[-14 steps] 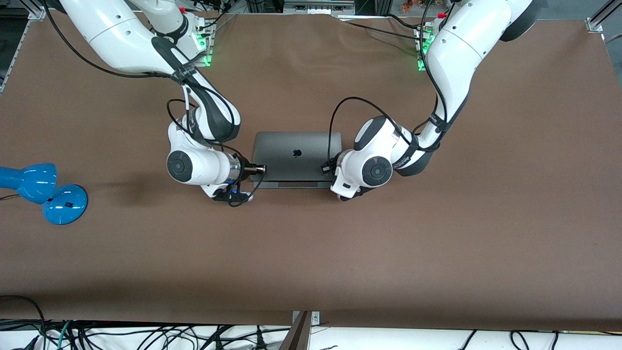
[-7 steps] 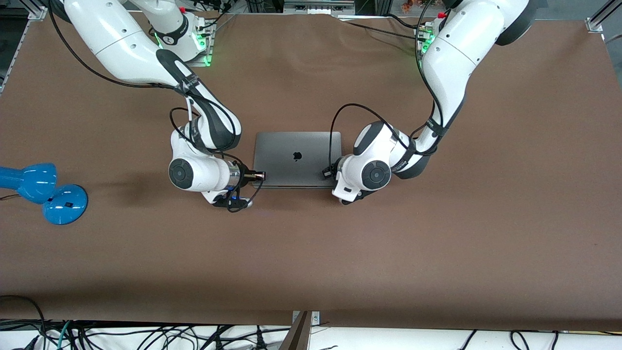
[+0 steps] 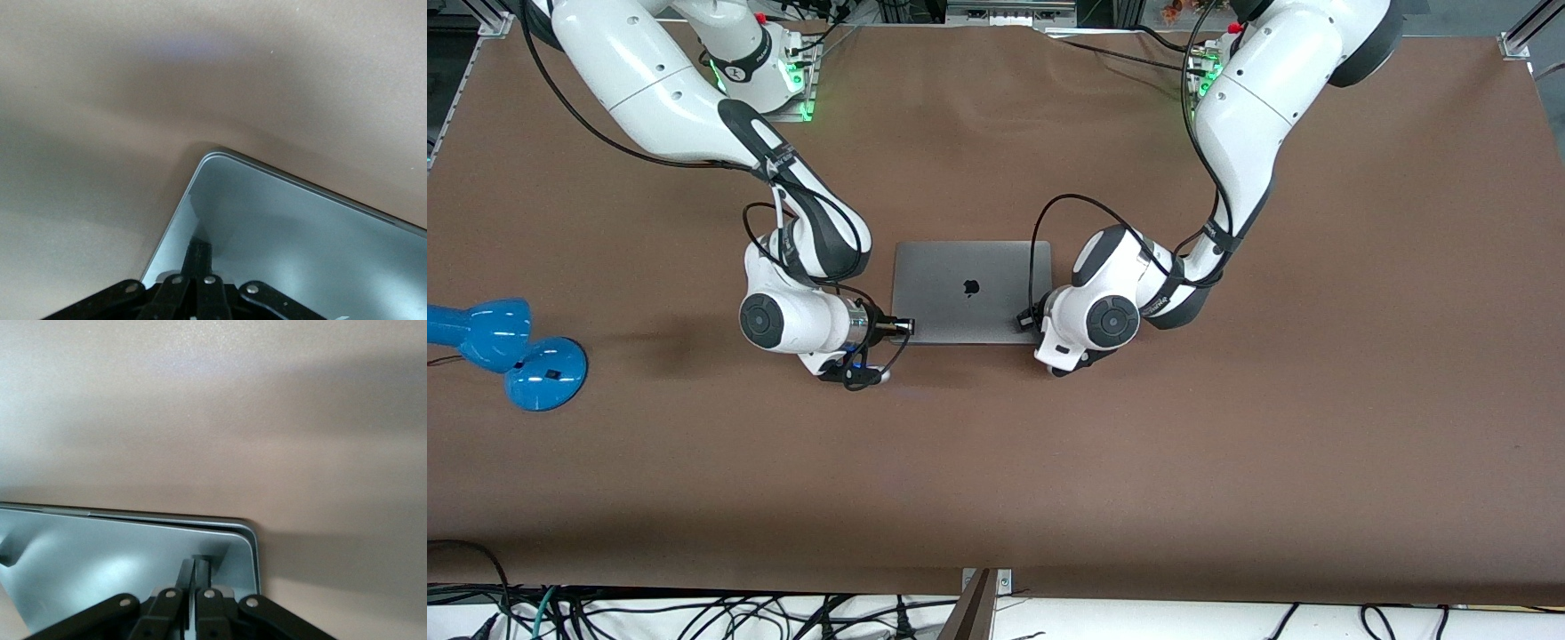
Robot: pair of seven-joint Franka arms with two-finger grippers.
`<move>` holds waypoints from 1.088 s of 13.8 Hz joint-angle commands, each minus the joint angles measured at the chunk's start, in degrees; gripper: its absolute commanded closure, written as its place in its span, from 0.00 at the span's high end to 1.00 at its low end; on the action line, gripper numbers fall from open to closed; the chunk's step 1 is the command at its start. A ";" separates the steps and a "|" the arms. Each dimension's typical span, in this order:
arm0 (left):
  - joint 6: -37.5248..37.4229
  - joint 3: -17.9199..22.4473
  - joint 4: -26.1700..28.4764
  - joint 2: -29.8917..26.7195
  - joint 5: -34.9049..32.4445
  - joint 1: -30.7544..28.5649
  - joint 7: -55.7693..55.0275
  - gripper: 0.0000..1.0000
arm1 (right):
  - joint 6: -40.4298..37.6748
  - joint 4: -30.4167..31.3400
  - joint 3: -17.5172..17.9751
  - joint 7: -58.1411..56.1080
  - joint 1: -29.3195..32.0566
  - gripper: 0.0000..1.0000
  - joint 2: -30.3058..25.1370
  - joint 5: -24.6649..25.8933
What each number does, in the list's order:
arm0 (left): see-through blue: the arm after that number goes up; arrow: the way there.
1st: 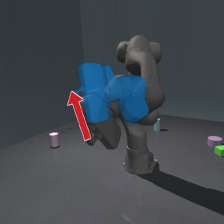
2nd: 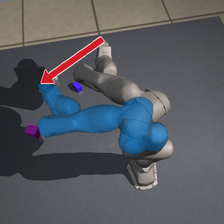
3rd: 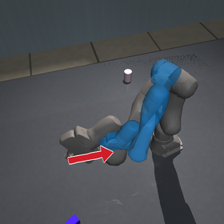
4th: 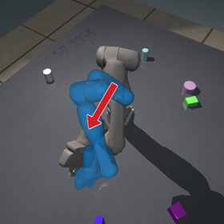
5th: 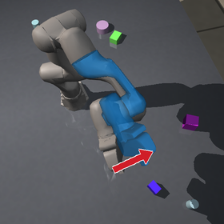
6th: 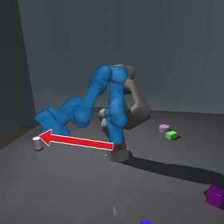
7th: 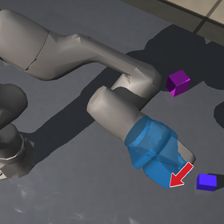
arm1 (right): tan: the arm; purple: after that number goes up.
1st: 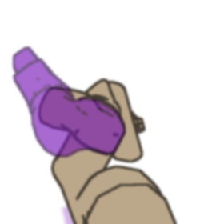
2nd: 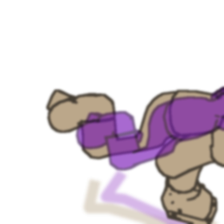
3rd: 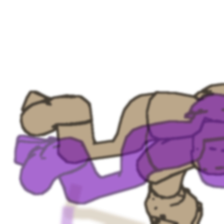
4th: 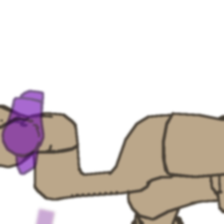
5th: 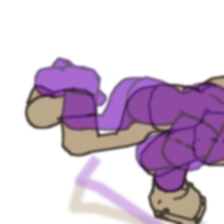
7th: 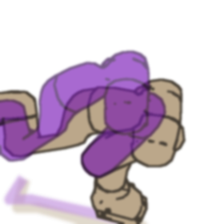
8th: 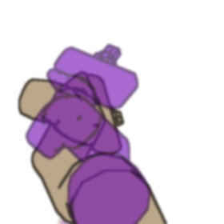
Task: Close laptop with both arms from behind
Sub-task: 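Hold both grippers on the closed lid, then lift them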
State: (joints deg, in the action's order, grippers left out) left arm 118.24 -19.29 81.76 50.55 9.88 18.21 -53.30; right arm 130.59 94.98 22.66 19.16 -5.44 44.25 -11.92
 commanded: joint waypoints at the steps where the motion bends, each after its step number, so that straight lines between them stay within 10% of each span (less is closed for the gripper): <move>1: 0.06 0.74 -2.04 1.48 -2.66 1.03 -0.49 0.00 | 0.54 -1.82 -0.25 -1.14 -0.54 0.07 1.46 0.58; 7: 0.41 0.74 -2.04 1.74 -2.76 1.12 -0.58 0.00 | 0.54 -2.61 -0.25 -1.67 -0.45 0.08 1.46 0.50; 8: 0.41 0.74 -2.04 1.74 -2.76 1.03 -0.66 0.00 | 0.46 -2.61 -0.25 -1.23 -0.45 0.20 1.28 0.41; 9: 0.41 0.74 -2.04 1.48 -2.84 1.03 -0.75 0.02 | 0.37 -2.61 -0.25 -1.23 -0.45 0.55 0.85 0.41; 11: 0.24 0.66 -2.04 0.78 -3.37 0.95 -1.10 0.97 | 0.10 -2.61 -0.51 -1.14 -0.45 0.98 -0.21 0.76; 15: -2.91 0.66 -2.04 -2.47 -3.37 -0.11 -1.19 1.00 | -7.25 -2.43 -3.67 -1.76 -0.89 1.00 -5.82 1.98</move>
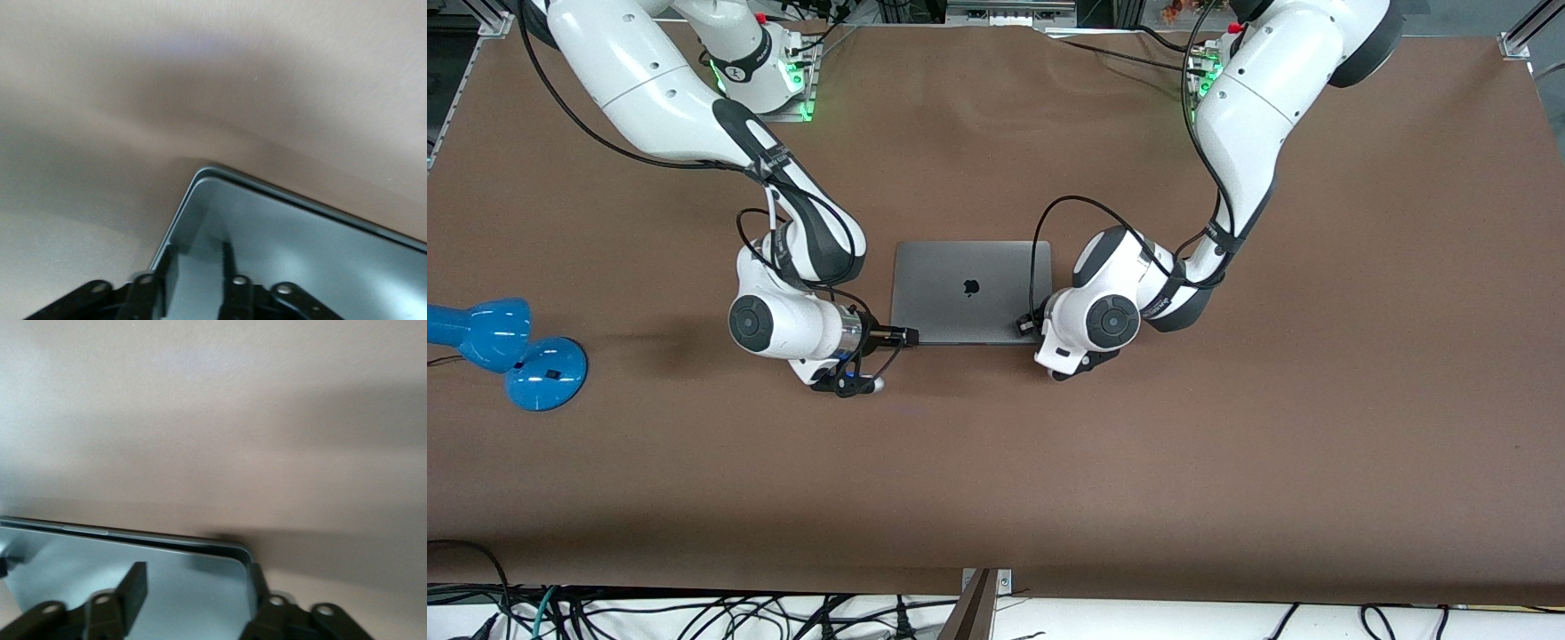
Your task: Close laptop with both arms from behind
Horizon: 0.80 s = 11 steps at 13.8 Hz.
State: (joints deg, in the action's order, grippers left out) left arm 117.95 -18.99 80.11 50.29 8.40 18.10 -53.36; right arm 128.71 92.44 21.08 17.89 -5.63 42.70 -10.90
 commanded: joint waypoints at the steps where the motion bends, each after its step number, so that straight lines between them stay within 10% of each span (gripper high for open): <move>1: -3.51 0.45 -0.30 -3.52 -1.90 -0.52 -1.14 1.00 | -8.96 0.03 -2.62 -0.49 -0.53 1.00 -6.82 2.71; 11: -20.27 0.01 -0.04 -23.99 -6.47 -9.20 2.70 1.00 | -32.37 0.02 -12.90 -0.58 1.49 1.00 -32.23 5.01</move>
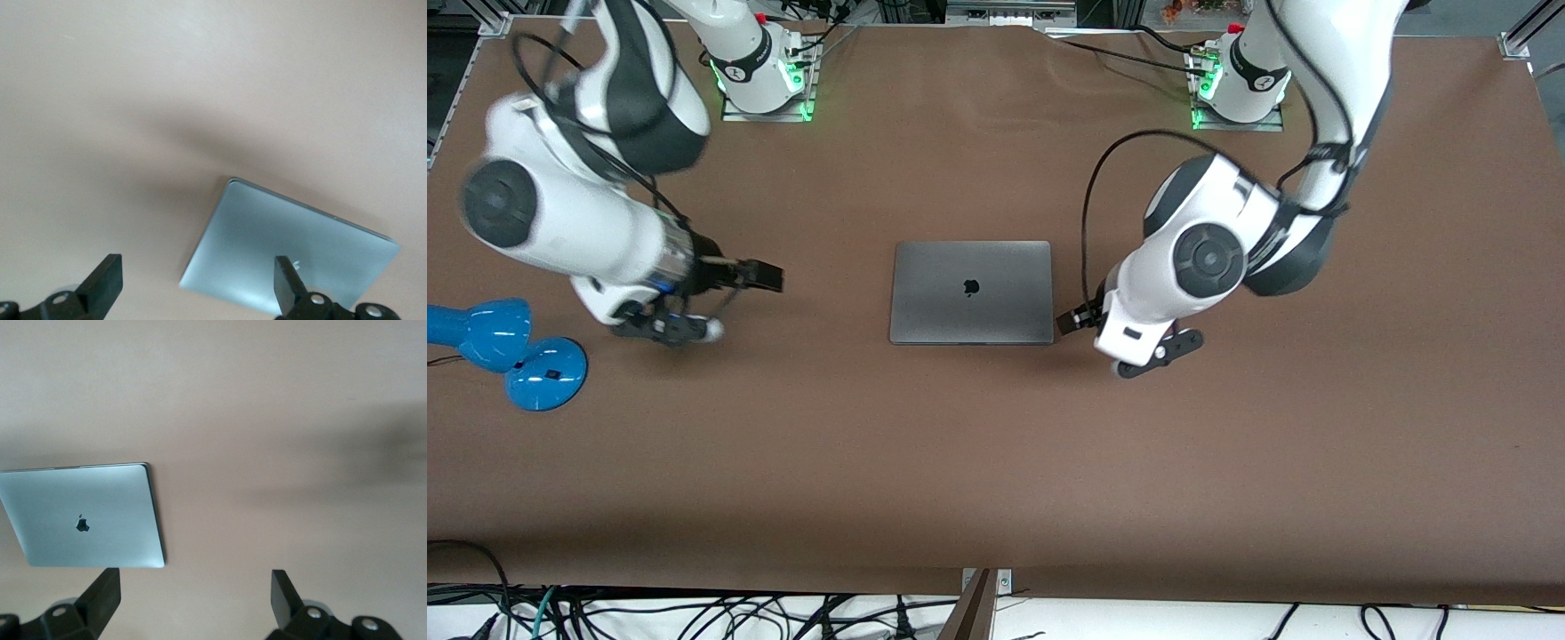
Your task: Close laptop with both arms from behind
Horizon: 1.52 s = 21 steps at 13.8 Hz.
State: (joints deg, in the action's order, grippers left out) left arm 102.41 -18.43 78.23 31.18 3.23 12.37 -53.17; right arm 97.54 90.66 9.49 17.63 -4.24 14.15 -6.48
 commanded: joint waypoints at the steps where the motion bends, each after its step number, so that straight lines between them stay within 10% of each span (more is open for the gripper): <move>1: -8.33 -0.38 2.27 -7.77 -1.13 -4.45 6.90 1.00 | -1.82 1.88 -1.49 -0.23 0.81 1.00 -5.17 0.77; 11: -17.24 -0.29 17.90 -35.30 -1.30 -18.08 32.32 1.00 | -7.88 1.88 -5.53 -10.42 3.81 1.00 -13.97 9.29; 17: -17.06 0.24 20.03 -36.98 -1.74 -22.20 43.90 1.00 | -11.32 2.85 -6.32 -12.88 4.59 1.00 -16.44 8.77; 21: -18.29 11.28 19.33 -36.90 -2.97 -13.89 50.45 1.00 | -14.74 2.85 -6.32 -12.88 4.77 1.00 -17.14 7.36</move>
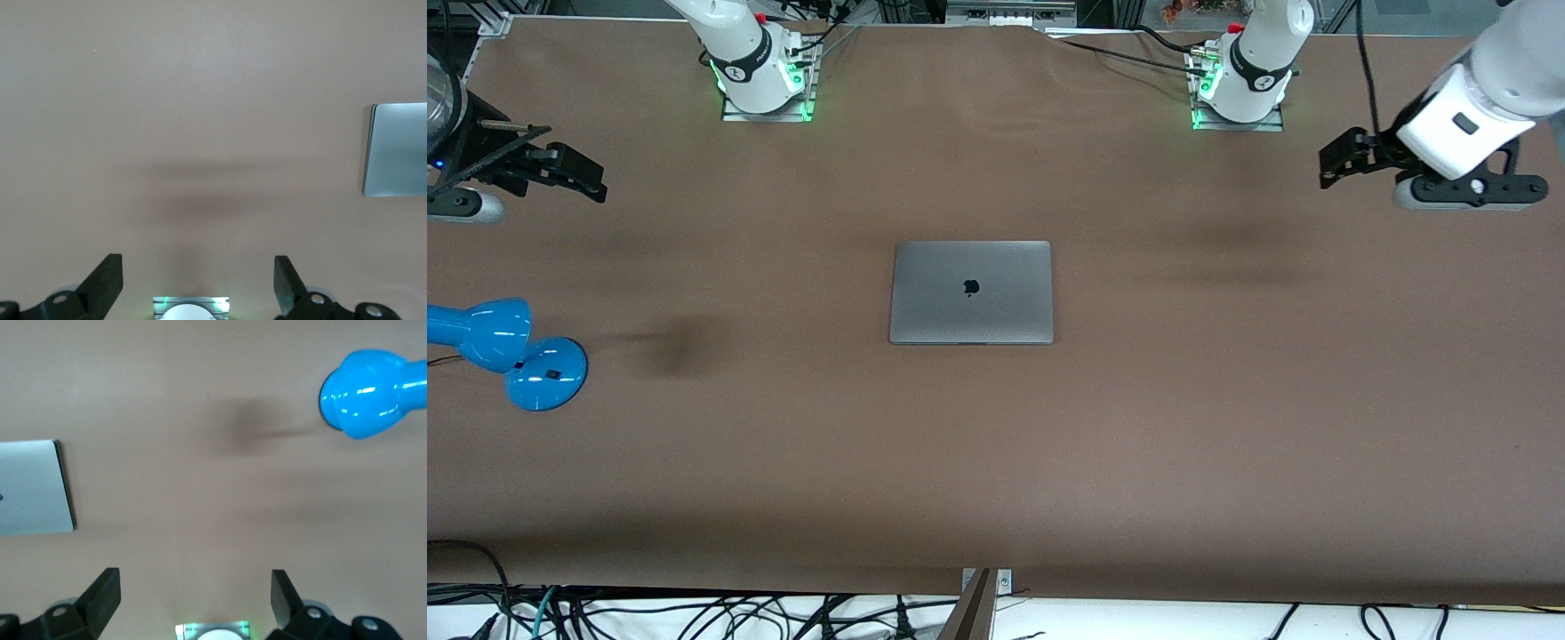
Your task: Close laptop with both arms from behind
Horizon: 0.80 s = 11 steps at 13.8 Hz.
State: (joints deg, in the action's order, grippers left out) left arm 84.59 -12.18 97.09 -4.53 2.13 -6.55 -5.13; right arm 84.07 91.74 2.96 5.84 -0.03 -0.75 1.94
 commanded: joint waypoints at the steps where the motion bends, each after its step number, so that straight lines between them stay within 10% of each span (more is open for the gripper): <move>1: -0.83 6.62 0.21 -1.19 -1.96 7.15 2.41 1.00 | -1.27 1.86 0.20 -1.10 0.56 1.00 -2.24 -1.06; 11: -2.85 5.58 -1.99 -0.40 -2.22 7.61 4.78 1.00 | 0.22 3.53 0.29 -0.92 0.56 1.00 -1.80 -1.06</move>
State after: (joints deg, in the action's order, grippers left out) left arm 83.14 -6.58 96.52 -4.91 1.97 1.21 -2.68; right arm 83.46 93.77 2.99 5.81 -0.04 -1.12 1.81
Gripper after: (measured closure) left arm 0.000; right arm 0.000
